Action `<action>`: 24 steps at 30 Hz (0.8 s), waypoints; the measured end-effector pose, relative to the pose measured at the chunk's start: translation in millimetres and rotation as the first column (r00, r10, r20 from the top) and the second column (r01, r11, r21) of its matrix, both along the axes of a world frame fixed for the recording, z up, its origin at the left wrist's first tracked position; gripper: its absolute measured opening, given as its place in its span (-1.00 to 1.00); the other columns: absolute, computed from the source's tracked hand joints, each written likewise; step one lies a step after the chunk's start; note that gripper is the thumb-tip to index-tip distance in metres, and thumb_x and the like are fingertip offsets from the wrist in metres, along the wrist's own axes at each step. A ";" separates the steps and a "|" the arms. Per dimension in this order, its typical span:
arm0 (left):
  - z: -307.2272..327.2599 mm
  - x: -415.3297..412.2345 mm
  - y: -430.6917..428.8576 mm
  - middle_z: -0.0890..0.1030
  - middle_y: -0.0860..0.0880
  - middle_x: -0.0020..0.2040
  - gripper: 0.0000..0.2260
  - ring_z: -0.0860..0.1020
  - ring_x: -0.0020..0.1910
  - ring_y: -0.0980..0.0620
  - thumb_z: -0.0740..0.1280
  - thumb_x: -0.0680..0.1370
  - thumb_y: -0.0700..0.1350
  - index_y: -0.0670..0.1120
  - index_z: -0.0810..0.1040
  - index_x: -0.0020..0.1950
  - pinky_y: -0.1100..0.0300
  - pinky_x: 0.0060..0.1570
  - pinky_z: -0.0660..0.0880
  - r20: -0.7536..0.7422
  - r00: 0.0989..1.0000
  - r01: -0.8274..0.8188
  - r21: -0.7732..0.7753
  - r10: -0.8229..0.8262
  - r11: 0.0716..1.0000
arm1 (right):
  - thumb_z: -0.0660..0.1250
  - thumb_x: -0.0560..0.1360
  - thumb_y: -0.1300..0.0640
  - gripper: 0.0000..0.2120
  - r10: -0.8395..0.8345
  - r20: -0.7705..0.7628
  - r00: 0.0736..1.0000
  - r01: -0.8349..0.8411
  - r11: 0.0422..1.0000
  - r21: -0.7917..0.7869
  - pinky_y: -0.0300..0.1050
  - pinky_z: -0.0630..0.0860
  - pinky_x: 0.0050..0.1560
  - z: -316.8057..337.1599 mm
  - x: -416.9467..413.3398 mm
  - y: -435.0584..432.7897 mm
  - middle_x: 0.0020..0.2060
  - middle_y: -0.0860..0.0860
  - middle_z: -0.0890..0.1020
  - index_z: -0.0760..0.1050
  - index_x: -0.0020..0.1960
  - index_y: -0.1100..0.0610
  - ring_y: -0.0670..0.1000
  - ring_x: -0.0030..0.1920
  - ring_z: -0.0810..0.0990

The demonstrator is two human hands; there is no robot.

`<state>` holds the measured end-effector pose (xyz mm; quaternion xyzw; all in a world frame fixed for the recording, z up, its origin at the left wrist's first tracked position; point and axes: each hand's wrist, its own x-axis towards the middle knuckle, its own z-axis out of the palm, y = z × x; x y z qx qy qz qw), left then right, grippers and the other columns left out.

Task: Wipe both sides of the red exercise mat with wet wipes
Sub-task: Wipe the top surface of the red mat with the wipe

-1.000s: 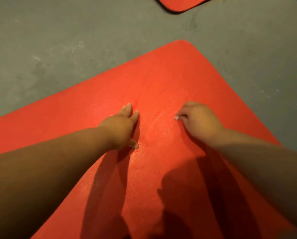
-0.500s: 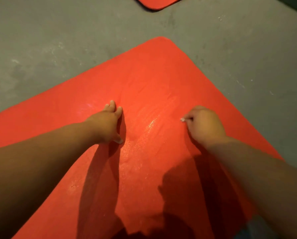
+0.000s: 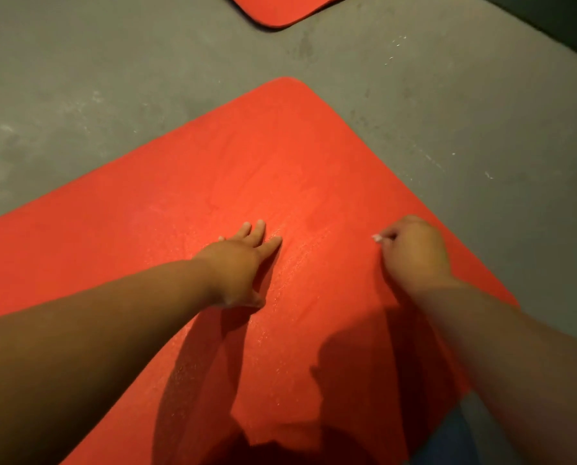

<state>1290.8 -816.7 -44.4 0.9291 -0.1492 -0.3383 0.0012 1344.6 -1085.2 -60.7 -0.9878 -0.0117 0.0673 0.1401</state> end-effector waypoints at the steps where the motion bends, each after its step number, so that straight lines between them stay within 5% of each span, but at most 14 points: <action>1: -0.1 2.1 -1.7 -0.29 -0.14 0.55 0.01 -0.14 0.55 -0.18 0.42 0.40 0.23 0.11 -0.27 0.55 -0.16 0.40 0.24 -0.005 1.000 0.030 0.028 -0.030 0.999 | 0.34 0.45 0.26 -0.86 -0.080 0.038 0.996 0.081 0.997 -0.016 -0.04 0.39 0.02 -0.9 2.4 -2.4 -0.04 0.22 0.60 0.65 -0.05 0.25 0.23 0.02 0.56; 4: 0.4 9.0 -8.7 -0.25 -0.22 0.54 -0.01 -0.09 0.53 -0.28 0.43 0.40 0.24 0.28 -0.29 0.50 -0.15 0.30 0.37 -0.024 0.994 0.106 0.092 -0.105 0.990 | 0.29 0.45 0.27 -0.85 0.155 -0.073 0.985 -0.155 0.988 0.013 -0.05 0.41 0.06 -8.2 -36.7 27.5 -0.07 0.20 0.59 0.63 -0.09 0.26 0.21 0.00 0.55; 8: 0.9 13.7 -13.4 -0.24 -0.22 0.55 -0.02 -0.07 0.53 -0.29 0.47 0.38 0.18 0.35 -0.24 0.48 -0.13 0.27 0.40 -0.044 0.996 0.086 0.125 -0.081 0.988 | 0.36 0.35 0.20 -0.97 0.693 -0.116 0.712 -0.654 0.714 0.252 -0.19 0.51 -0.10 -6.1 -111.8 54.6 -0.22 0.04 0.56 0.56 -0.23 0.10 0.07 -0.17 0.57; 10: 0.5 14.0 -14.9 -0.25 -0.23 0.54 -0.03 -0.08 0.53 -0.29 0.48 0.39 0.14 0.36 -0.23 0.48 -0.13 0.27 0.40 -0.054 0.996 0.078 0.123 -0.071 0.989 | 0.27 0.39 0.13 -0.86 0.604 -0.075 0.794 -0.570 0.781 0.254 -0.13 0.54 -0.10 -10.7 -85.5 29.8 -0.21 0.07 0.57 0.58 -0.23 0.14 0.12 -0.16 0.58; 12: 2.4 13.7 -15.6 -0.27 -0.24 0.54 -0.05 -0.08 0.52 -0.31 0.47 0.41 0.12 0.40 -0.23 0.46 -0.11 0.24 0.42 -0.061 0.994 0.094 0.115 -0.087 0.989 | 0.29 0.44 0.14 -0.81 0.255 -0.046 0.966 -0.250 0.964 0.091 -0.03 0.48 -0.03 -5.7 -36.7 -5.9 -0.16 0.18 0.59 0.61 -0.19 0.23 0.21 -0.08 0.57; 15: 7.0 10.1 -13.9 -0.27 -0.25 0.53 -0.12 -0.07 0.52 -0.32 0.41 0.43 0.15 0.45 -0.22 0.44 -0.10 0.26 0.42 -0.056 0.991 0.124 0.102 -0.119 0.987 | 0.34 0.43 0.20 -0.85 -0.125 0.004 0.992 0.125 0.992 0.014 0.00 0.44 -0.03 -3.3 -15.7 -36.3 -0.14 0.25 0.60 0.63 -0.18 0.27 0.25 -0.06 0.57; 18: 7.3 5.1 -16.0 -0.29 -0.26 0.53 -0.17 -0.10 0.51 -0.34 0.34 0.41 0.20 0.47 -0.20 0.42 -0.10 0.26 0.42 -0.039 0.993 0.113 0.086 -0.110 0.990 | 0.18 0.36 0.14 -0.79 0.162 0.010 0.987 -0.162 0.978 0.128 -0.05 0.50 -0.13 -6.0 -78.1 -5.3 -0.28 0.11 0.58 0.56 -0.29 0.17 0.17 -0.19 0.57; 21: 7.8 2.6 -19.2 -0.32 -0.24 0.52 -0.19 -0.15 0.51 -0.35 0.32 0.39 0.28 0.50 -0.20 0.40 -0.15 0.30 0.37 -0.047 0.996 0.084 0.072 -0.081 0.994 | 0.24 0.35 0.12 -0.88 0.576 -0.050 0.816 -0.558 0.807 0.196 -0.23 0.53 -0.19 0.5 -136.8 9.2 -0.30 -0.06 0.53 0.52 -0.31 0.05 -0.01 -0.23 0.55; 23: 7.4 0.8 -22.6 -0.35 -0.18 0.53 -0.22 -0.19 0.51 -0.33 0.31 0.39 0.34 0.50 -0.17 0.41 -0.23 0.33 0.30 -0.046 0.998 0.052 0.052 -0.049 0.997 | 0.19 0.39 0.07 -0.81 0.633 -0.104 0.768 -0.612 0.771 0.174 -0.19 0.52 -0.16 -0.5 -129.4 -5.3 -0.26 -0.04 0.55 0.54 -0.28 0.07 0.02 -0.18 0.56; 24: 5.8 -0.3 -24.5 -0.38 -0.11 0.52 -0.23 -0.21 0.51 -0.33 0.31 0.40 0.35 0.49 -0.15 0.42 -0.29 0.34 0.25 -0.042 0.998 0.049 0.045 -0.047 0.998 | 0.17 0.40 0.05 -0.78 0.568 -0.086 0.818 -0.555 0.820 0.139 -0.14 0.53 -0.17 -4.5 -115.4 -18.7 -0.26 0.00 0.56 0.54 -0.29 0.10 0.07 -0.18 0.57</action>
